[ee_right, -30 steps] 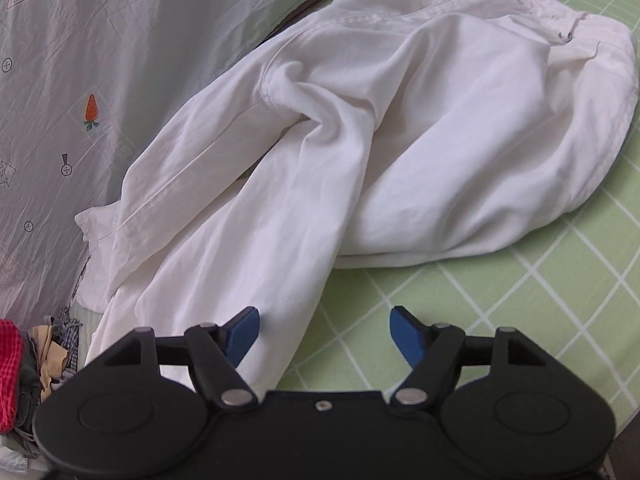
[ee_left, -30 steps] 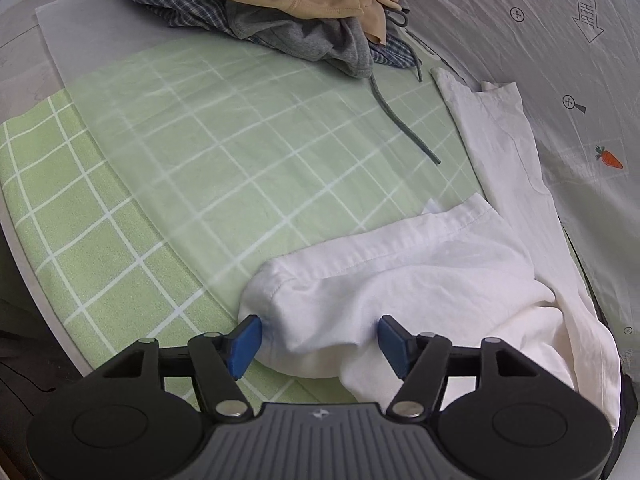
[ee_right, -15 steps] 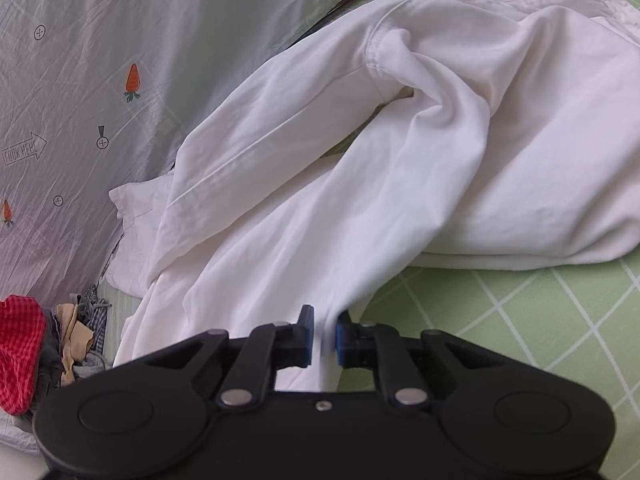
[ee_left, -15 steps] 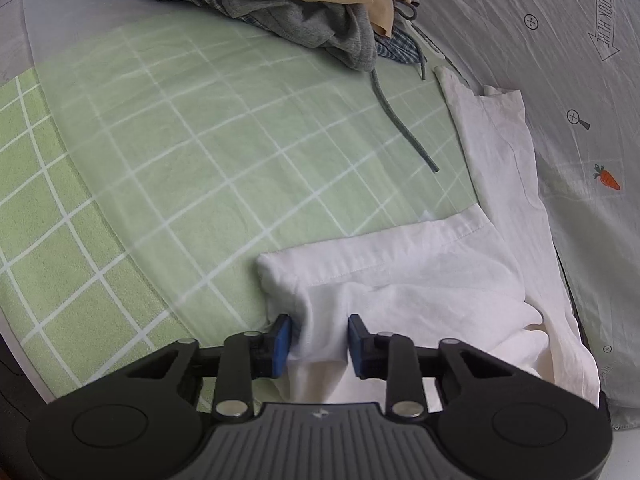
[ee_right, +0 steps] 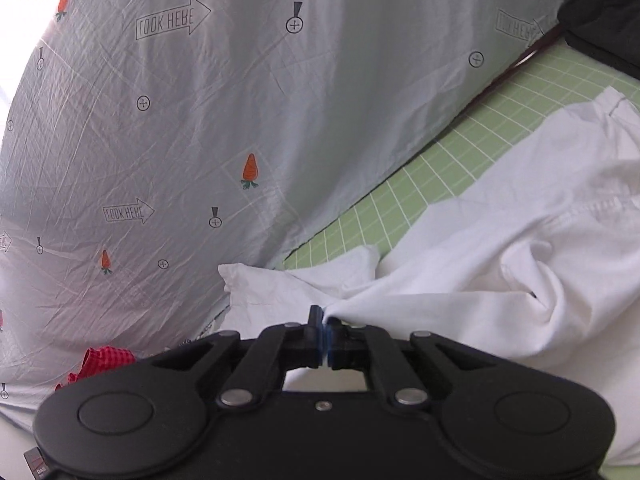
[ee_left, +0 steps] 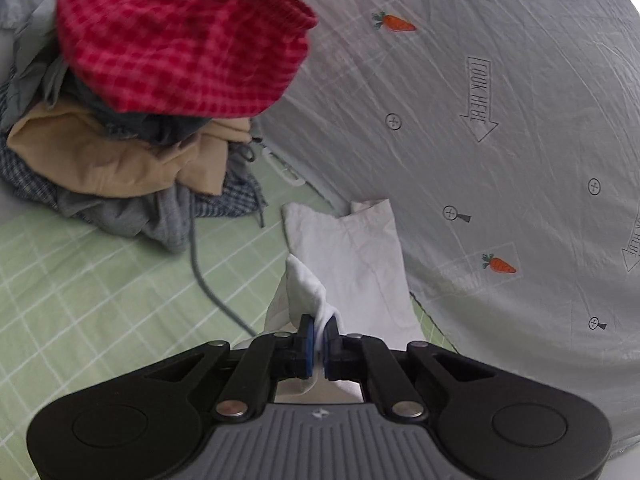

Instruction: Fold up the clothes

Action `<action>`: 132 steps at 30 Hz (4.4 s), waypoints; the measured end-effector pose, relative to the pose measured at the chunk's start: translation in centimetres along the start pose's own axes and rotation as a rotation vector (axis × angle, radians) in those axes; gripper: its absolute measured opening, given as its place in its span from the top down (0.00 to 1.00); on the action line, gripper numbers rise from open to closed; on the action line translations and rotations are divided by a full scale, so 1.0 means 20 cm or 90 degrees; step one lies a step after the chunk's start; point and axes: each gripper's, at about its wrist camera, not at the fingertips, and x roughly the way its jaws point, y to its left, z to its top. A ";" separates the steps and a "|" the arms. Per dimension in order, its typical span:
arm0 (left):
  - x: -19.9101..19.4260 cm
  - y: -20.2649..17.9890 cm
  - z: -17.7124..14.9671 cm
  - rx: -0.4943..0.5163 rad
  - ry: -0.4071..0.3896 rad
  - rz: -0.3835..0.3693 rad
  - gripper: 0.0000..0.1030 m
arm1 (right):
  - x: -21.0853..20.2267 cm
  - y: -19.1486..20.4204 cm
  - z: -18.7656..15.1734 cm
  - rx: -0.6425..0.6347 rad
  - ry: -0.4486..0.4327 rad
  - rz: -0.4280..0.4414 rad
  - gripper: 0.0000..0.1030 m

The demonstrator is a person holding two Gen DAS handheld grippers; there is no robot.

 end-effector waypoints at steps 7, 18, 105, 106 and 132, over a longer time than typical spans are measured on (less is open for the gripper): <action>0.65 -0.46 0.13 0.105 0.019 -0.017 0.81 | 0.43 -0.13 0.42 0.002 -0.044 -0.096 0.98; 0.80 -0.15 -0.04 0.079 0.090 0.041 0.45 | 1.00 -0.53 0.26 -0.049 0.022 -0.280 1.00; -0.35 0.30 -0.33 0.005 -0.096 0.316 0.97 | -0.84 -1.08 0.21 0.014 -0.216 -0.512 0.92; -0.36 0.27 -0.30 0.009 -0.103 0.307 0.97 | -0.89 -1.06 0.27 0.003 -0.241 -0.508 0.92; -0.49 0.76 -0.66 -0.018 0.065 0.455 0.87 | -0.90 -1.19 -0.05 -0.066 -0.083 -0.688 0.89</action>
